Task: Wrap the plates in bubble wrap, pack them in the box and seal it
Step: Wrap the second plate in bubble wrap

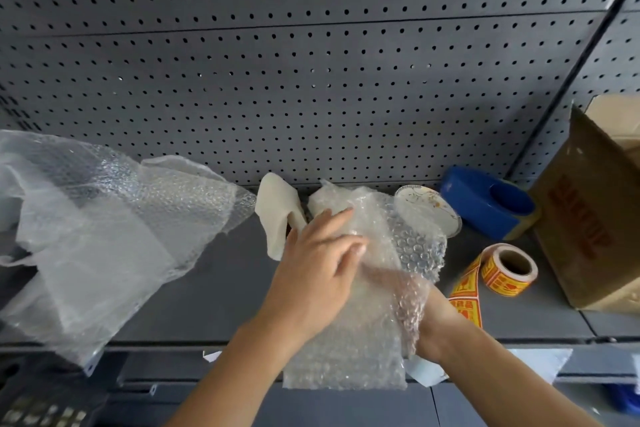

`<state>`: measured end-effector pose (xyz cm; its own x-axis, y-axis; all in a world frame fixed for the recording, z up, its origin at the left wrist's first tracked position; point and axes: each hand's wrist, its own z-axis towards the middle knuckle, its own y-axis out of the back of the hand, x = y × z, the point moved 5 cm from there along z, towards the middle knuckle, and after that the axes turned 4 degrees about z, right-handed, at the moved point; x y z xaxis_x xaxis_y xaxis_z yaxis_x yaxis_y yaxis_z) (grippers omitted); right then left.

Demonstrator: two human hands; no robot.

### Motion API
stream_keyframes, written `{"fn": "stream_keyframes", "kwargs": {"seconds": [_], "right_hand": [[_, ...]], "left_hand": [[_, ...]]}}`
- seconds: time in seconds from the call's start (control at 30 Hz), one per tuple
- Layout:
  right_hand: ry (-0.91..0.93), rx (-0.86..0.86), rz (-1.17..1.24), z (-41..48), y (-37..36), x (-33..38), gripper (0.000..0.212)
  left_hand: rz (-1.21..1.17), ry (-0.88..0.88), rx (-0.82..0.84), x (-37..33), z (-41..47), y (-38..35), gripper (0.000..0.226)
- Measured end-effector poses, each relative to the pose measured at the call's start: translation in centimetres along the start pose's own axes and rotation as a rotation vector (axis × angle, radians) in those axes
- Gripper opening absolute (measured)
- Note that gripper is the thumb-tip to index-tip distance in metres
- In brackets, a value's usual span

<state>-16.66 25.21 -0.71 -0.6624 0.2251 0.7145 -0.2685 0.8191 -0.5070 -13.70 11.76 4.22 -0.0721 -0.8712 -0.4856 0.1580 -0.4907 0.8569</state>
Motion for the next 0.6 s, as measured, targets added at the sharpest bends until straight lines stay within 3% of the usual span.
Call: {"fn": "stream_keyframes", "kwargs": {"seconds": [0.1,0.17,0.23,0.33,0.4,0.5,0.6], "right_hand": [[-0.013,-0.031,0.001,-0.1,0.4,0.1,0.02],[-0.015,-0.046,0.004,-0.3,0.5,0.2,0.019],[-0.005,-0.065,-0.004,-0.6,0.4,0.5,0.014],[-0.028,-0.081,-0.016,-0.6,0.5,0.7,0.015],[-0.035,-0.09,-0.014,-0.6,0.6,0.7,0.017],[-0.018,-0.029,-0.04,-0.5,0.0,0.8,0.019],[0.036,0.074,-0.036,-0.6,-0.8,1.3,0.025]], "left_hand": [[-0.268,0.089,-0.37,1.6,-0.3,2.8,0.013],[-0.398,0.252,-0.457,3.2,-0.5,3.4,0.021],[-0.542,0.451,-0.382,4.7,-0.5,2.9,0.03],[-0.832,0.646,-0.047,5.4,-0.9,1.2,0.049],[-1.054,0.693,0.144,4.8,-1.5,0.0,0.046],[-1.106,0.699,0.111,4.4,-1.7,-0.6,0.027],[-1.078,0.696,0.025,4.9,-1.7,-1.2,0.026]]}}
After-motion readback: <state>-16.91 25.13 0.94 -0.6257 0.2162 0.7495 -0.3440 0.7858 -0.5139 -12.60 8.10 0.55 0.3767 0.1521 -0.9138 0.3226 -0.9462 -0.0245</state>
